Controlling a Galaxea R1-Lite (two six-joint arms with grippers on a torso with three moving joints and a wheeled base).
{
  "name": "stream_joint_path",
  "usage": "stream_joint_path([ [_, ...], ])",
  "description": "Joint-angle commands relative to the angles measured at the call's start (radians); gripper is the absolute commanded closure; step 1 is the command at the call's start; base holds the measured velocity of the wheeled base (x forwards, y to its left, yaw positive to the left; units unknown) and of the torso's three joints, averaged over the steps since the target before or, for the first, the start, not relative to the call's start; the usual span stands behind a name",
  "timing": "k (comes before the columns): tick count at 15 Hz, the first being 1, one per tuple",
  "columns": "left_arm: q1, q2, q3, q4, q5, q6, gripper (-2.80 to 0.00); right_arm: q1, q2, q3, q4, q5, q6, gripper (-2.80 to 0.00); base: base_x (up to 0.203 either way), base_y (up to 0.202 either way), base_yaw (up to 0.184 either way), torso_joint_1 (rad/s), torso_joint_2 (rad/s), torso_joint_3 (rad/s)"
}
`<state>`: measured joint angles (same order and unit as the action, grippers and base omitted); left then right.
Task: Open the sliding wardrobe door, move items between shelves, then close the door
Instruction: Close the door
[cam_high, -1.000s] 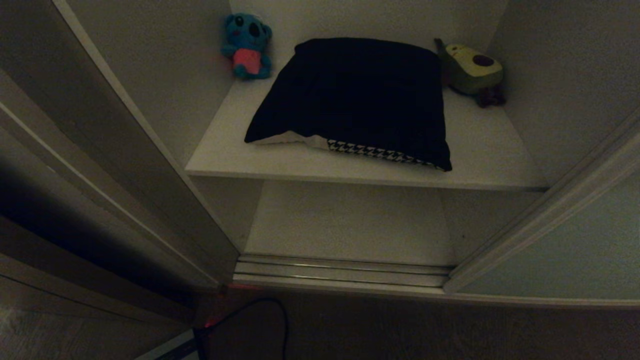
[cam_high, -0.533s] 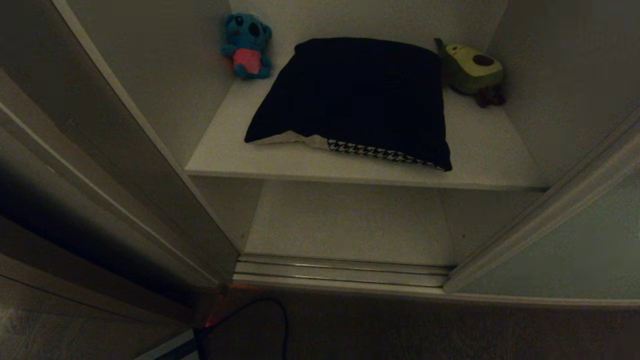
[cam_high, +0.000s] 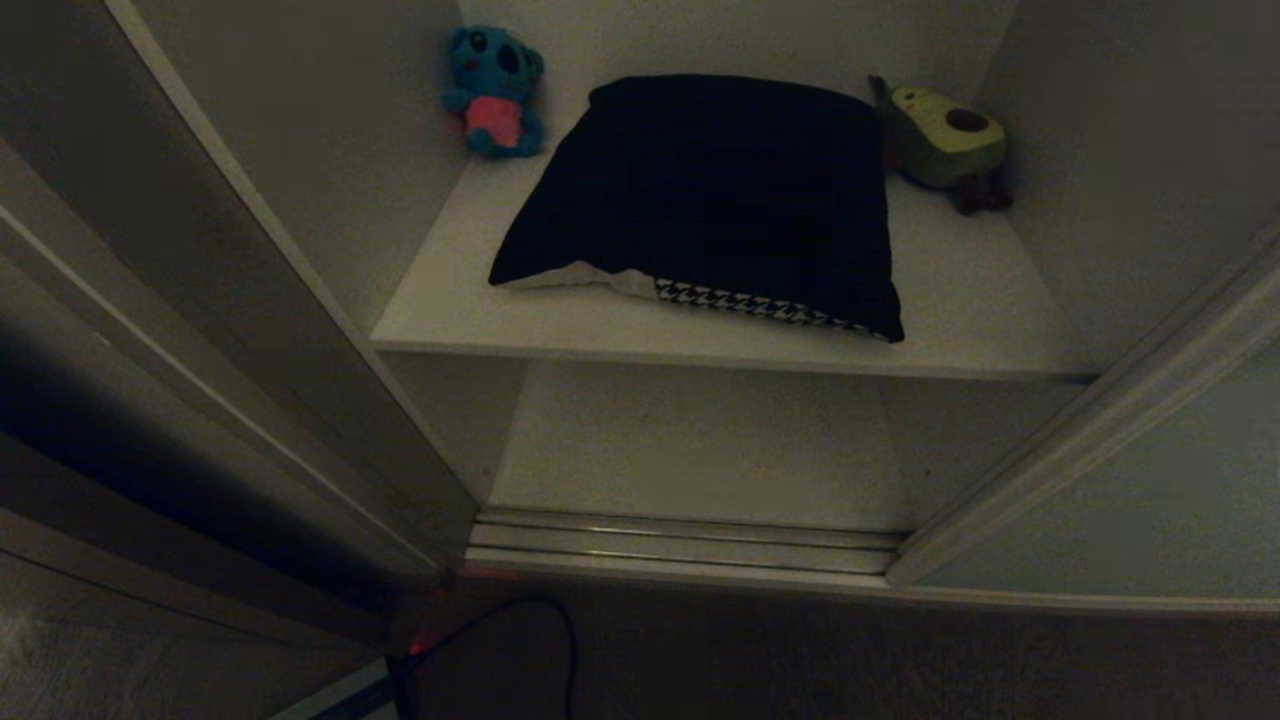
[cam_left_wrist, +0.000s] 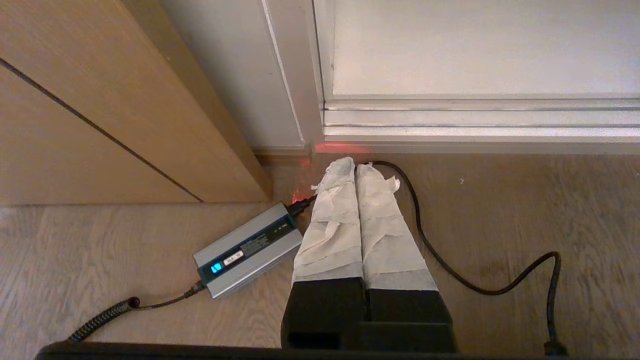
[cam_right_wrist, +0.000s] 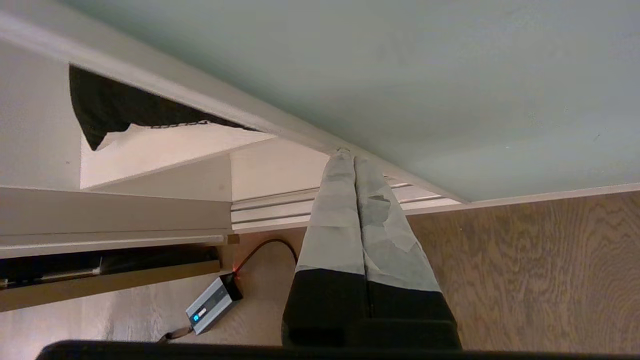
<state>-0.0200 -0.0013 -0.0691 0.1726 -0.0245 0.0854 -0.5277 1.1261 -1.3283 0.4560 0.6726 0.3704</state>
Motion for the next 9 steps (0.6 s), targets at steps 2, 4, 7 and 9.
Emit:
stream_joint_path([
  [2, 0.0, 0.0, 0.0, 0.001, 0.0, 0.001, 0.0, 0.006, 0.014, -0.002, 0.001, 0.002, -0.001, 0.0, 0.0, 0.0, 0.0, 0.0, 0.0, 0.0],
  [4, 0.0, 0.0, 0.0, 0.001, 0.0, 0.001, 0.0, 0.01, 0.025, 0.004, -0.018, 0.003, 0.001, 0.0, 0.0, 0.0, 0.0, 0.0, 0.0, 0.0],
  [7, 0.0, 0.0, 0.0, 0.001, 0.0, 0.001, 0.0, 0.031, 0.027, 0.034, -0.065, 0.001, 0.002, 0.0, 0.0, 0.0, 0.0, 0.0, 0.0, 0.0],
  [9, 0.0, 0.0, 0.0, 0.001, 0.0, 0.001, 0.0, 0.047, 0.026, 0.042, -0.078, 0.001, 0.0, 0.0, 0.0, 0.0, 0.0, 0.0, 0.0, 0.0],
])
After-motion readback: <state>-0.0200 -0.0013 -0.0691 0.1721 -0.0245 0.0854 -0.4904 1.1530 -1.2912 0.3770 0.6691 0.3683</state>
